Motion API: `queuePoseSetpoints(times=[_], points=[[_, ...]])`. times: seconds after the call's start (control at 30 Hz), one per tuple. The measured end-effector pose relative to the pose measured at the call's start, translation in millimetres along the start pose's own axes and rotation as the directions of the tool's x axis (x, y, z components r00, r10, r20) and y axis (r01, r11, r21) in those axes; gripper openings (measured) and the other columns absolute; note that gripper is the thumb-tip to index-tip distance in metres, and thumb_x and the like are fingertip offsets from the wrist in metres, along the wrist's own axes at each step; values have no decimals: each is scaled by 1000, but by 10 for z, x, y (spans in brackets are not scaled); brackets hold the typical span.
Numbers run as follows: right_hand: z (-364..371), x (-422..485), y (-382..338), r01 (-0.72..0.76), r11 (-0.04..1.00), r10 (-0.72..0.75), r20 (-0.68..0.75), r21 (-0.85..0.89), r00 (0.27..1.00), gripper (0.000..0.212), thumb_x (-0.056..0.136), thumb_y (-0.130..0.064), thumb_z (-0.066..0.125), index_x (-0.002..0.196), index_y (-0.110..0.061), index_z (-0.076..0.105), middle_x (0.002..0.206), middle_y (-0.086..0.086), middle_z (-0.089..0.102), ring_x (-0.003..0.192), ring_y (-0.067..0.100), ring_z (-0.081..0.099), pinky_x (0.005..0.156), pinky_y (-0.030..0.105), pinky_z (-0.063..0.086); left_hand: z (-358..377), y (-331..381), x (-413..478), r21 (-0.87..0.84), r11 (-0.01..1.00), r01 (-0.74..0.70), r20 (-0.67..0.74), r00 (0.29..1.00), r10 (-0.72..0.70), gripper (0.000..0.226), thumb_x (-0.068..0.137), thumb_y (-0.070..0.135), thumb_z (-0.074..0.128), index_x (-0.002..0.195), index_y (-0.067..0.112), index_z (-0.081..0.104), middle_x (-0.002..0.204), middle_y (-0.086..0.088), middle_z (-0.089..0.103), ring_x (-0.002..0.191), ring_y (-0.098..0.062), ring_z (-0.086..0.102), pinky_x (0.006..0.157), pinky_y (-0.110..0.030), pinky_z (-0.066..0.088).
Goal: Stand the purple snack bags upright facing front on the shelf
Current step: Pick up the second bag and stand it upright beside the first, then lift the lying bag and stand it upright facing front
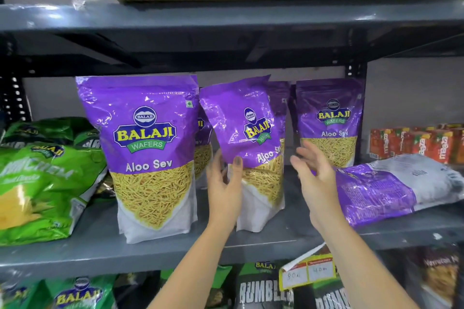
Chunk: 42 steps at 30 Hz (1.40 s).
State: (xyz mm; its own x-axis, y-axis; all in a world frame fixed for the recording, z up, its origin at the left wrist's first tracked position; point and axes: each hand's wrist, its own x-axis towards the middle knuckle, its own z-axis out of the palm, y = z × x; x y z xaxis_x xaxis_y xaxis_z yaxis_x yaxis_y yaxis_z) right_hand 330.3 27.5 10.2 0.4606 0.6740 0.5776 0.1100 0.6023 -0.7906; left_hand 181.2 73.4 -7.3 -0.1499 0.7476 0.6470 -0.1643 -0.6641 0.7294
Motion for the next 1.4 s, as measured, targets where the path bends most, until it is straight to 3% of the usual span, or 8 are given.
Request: queuePoseSetpoints(times=[0.2, 0.5, 0.73, 0.87, 1.0, 1.17, 1.27, 1.4], points=[[8, -52, 166, -209, 976, 216, 252, -55, 943, 107, 54, -51, 77, 147, -23, 31, 130, 2, 58, 113, 10, 58, 85, 18, 46, -21, -45, 124, -100, 984, 150, -90, 983, -159, 24, 101, 36, 42, 121, 26, 46, 111, 18, 60, 92, 16, 59, 83, -11, 45], [10, -254, 153, 11, 980, 4, 77, -197, 997, 76, 47, -71, 77, 113, -40, 56, 109, 0, 64, 97, 13, 63, 89, 41, 54, 119, -45, 96, 24, 996, 82, -244, 967, -73, 40, 101, 42, 37, 85, 14, 61, 82, -5, 67, 75, -18, 57, 75, -37, 45], [-197, -216, 23, 101, 900, -31, 169, -424, 985, 83, 66, -80, 49, 134, -33, 44, 121, -9, 50, 110, 5, 53, 85, 12, 39, 175, 180, -296, 136, 985, -104, -454, 878, 155, 44, 96, 25, 52, 133, 4, 43, 138, -13, 46, 128, -33, 46, 109, -53, 36], [-686, 123, -125, 206, 797, -232, 28, -568, 972, 32, 84, -43, 59, 110, -25, 65, 108, -6, 62, 101, 13, 62, 87, 26, 47, 487, 292, -992, 223, 834, -504, -32, 851, 523, 40, 88, 21, 54, 128, 25, 48, 128, 9, 50, 117, -19, 53, 97, -37, 45], [-1425, 500, -78, 98, 573, -252, -61, -814, 966, 25, 83, -17, 64, 107, -11, 68, 109, 12, 69, 103, 32, 63, 84, 35, 46, 1054, 200, -1024, 380, 891, -250, 453, 890, 57, 64, 88, 25, 48, 147, 28, 24, 153, 8, 29, 135, -13, 40, 112, -30, 37], [-2009, 593, 192, -95, 254, -65, -115, -963, 991, 43, 87, -24, 55, 125, -5, 60, 132, 28, 54, 125, 44, 47, 107, 52, 36, 1668, 63, -403, 603, 738, 302, 322, 754, -572, 84, 90, 20, 52, 154, 10, -1, 163, -19, -4, 148, -40, 18, 117, -39, 22], [-2072, 542, 305, -135, 324, -18, -149, -936, 989, 47, 92, -28, 53, 133, -5, 54, 147, 30, 39, 140, 43, 29, 117, 48, 20, 1827, -23, -241, 478, 784, 396, 247, 796, -553, 54, 82, 11, 51, 134, 22, 41, 145, -16, 40, 121, -37, 54, 101, -37, 47], [-2069, 478, 246, -147, 370, -16, -165, -917, 986, 51, 97, -33, 38, 142, -9, 43, 153, 26, 31, 144, 41, 21, 117, 47, 15, 1965, 111, -55, 448, 882, 148, 262, 921, -288, 40, 74, 1, 55, 108, 21, 63, 121, -7, 58, 104, -30, 63, 87, -37, 54]])
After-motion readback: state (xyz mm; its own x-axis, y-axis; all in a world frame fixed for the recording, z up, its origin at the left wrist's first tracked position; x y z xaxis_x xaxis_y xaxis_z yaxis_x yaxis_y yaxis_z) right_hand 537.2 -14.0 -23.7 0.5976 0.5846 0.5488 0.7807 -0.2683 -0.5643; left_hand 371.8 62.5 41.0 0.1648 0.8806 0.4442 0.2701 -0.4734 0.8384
